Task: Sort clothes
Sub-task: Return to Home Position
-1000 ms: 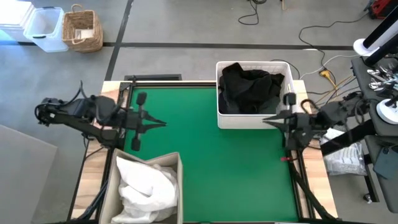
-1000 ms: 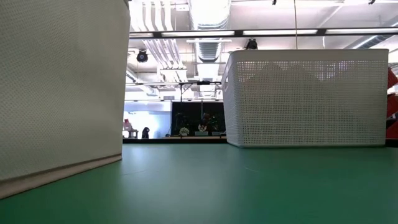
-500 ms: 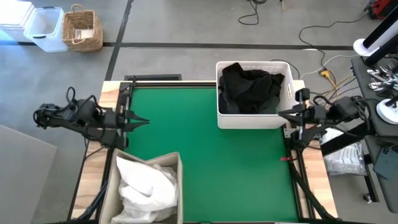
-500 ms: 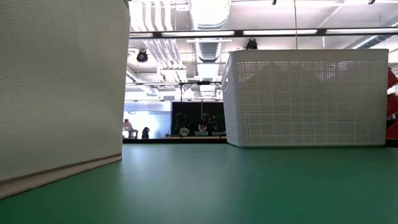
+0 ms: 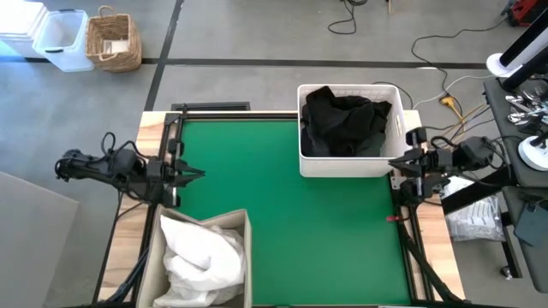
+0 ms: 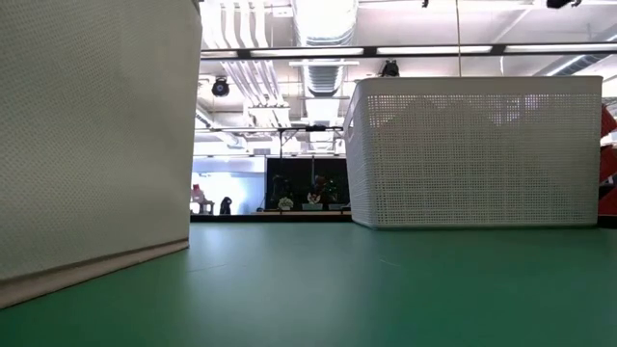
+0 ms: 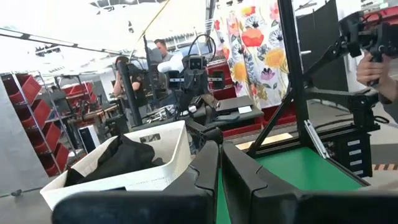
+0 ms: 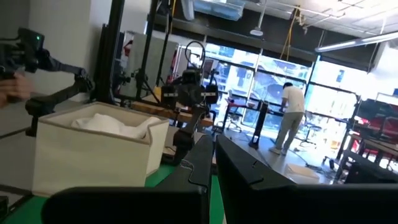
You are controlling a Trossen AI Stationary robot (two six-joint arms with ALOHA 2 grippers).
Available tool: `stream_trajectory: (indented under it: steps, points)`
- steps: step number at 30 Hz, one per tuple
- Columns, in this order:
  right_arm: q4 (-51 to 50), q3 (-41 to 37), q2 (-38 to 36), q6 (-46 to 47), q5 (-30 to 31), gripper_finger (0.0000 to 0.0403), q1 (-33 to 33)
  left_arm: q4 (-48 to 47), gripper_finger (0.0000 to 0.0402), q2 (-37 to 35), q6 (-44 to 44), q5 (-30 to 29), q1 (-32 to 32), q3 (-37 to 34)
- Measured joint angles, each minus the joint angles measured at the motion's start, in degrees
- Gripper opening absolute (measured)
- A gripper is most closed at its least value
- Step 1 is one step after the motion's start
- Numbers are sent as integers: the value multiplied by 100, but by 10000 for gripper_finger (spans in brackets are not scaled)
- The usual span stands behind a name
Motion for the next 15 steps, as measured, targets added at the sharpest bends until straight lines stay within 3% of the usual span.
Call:
stream_trajectory:
  steps: [5,15]
  points:
    - [14,-405,-644,4,7,13,0,211,0,-370,-68,0,0,-428]
    - [-7,-529,-638,49,114,13,0,283,0,-1171,-171,0,1,-901]
